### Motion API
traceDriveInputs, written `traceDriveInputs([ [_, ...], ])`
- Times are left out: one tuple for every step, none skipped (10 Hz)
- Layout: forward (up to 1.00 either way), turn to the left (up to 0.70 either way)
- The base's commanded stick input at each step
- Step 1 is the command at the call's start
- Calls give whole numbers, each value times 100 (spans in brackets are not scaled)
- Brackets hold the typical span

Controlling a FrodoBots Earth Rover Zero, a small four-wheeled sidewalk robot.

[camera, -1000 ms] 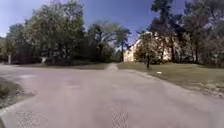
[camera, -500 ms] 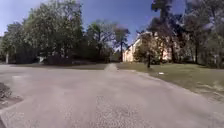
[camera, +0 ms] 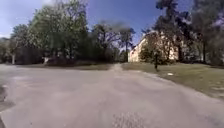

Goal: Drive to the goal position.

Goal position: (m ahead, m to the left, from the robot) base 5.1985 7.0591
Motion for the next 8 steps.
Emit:
traceDriveInputs([
  [70, 27],
  [70, 27],
  [70, 27],
  [70, 27],
  [70, 27],
  [70, 27],
  [70, 27],
  [70, 27],
])
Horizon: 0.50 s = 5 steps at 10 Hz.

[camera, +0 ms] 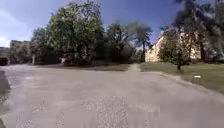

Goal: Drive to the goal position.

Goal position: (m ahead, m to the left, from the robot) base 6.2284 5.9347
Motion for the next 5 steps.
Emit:
traceDriveInputs([
  [70, 27],
  [70, 27],
  [70, 27],
  [70, 27],
  [70, 27],
])
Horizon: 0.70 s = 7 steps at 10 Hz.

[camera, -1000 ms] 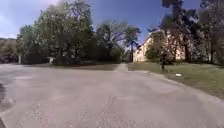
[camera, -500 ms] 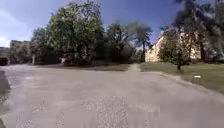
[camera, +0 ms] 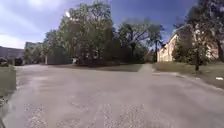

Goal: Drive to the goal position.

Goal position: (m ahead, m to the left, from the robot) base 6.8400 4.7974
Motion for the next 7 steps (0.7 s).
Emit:
traceDriveInputs([
  [70, 27],
  [70, 27],
  [70, 27],
  [70, 27],
  [70, 27],
  [70, 27],
  [70, 27],
])
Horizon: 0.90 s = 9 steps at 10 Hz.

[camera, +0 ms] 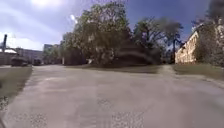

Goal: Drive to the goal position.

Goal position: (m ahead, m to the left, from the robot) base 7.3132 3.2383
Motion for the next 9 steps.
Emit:
traceDriveInputs([
  [70, 27],
  [70, 27],
  [70, 27],
  [70, 27],
  [70, 27],
  [70, 27],
  [70, 27],
  [70, 27],
  [70, 27],
])
